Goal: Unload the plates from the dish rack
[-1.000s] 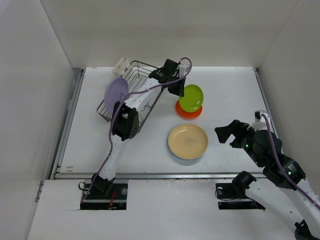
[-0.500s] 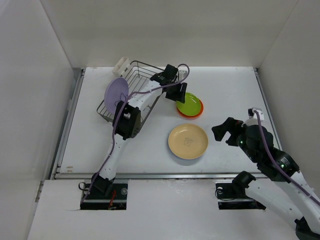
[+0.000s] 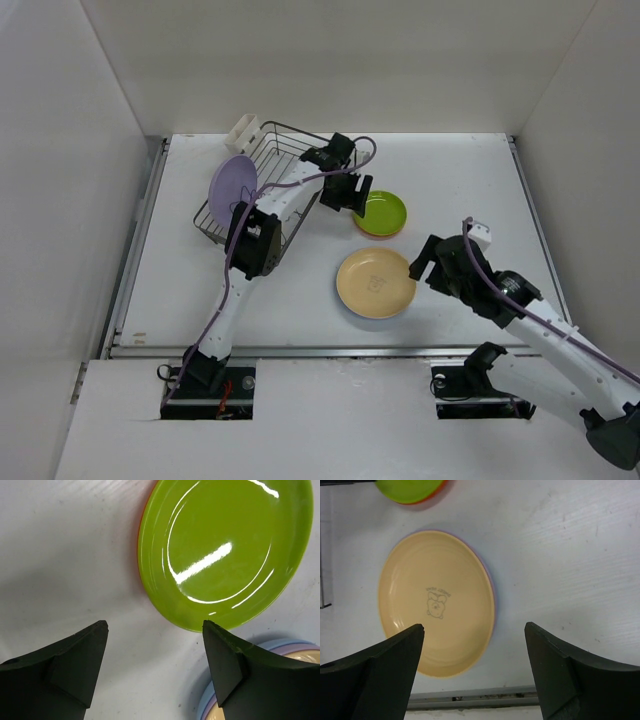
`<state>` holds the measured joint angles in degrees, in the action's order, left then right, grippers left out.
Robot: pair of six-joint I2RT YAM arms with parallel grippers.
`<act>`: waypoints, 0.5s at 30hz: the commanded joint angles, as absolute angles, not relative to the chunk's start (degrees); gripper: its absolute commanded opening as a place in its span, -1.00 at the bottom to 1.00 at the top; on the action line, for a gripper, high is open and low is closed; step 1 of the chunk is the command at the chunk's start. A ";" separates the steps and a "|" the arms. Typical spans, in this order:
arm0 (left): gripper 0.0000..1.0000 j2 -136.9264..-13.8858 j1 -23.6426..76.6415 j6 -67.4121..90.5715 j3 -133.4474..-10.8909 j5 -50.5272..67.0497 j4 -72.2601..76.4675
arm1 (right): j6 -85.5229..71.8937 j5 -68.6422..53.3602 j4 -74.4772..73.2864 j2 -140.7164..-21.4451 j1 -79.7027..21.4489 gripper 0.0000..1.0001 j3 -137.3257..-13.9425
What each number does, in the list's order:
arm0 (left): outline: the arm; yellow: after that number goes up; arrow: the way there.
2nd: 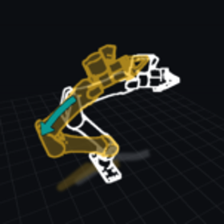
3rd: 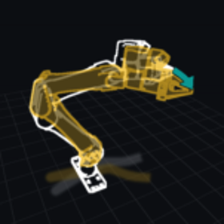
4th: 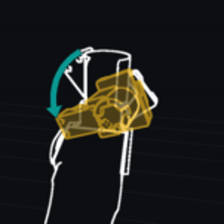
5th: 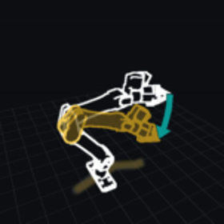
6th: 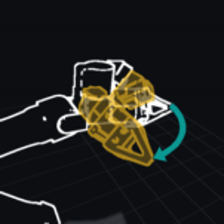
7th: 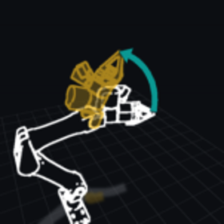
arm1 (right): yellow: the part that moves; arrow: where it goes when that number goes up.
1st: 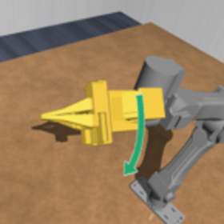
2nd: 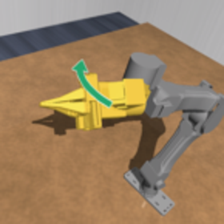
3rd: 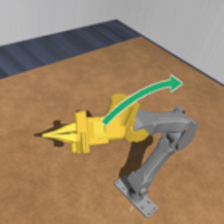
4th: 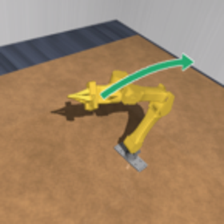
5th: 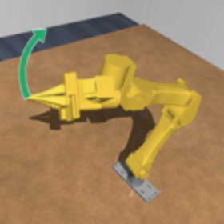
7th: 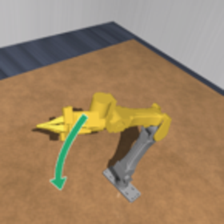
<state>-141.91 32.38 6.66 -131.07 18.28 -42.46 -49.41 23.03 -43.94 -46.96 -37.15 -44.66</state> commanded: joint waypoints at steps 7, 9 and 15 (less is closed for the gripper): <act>0.58 -124.12 32.08 0.71 -132.63 13.19 -53.87 | -59.77 21.71 -39.47 -46.14 -37.00 0.48 -35.61; 0.61 -119.82 32.08 -1.13 -131.49 10.04 -55.54 | -59.77 21.09 -36.48 -48.24 -37.00 0.44 -34.98; 0.73 -110.23 29.10 -5.88 -126.04 2.38 -59.58 | -59.24 20.57 -31.13 -53.61 -37.00 0.32 -34.45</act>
<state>-115.57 31.31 -2.22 -128.62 8.32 -54.98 -58.74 21.12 -37.63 -52.21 -37.15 -34.06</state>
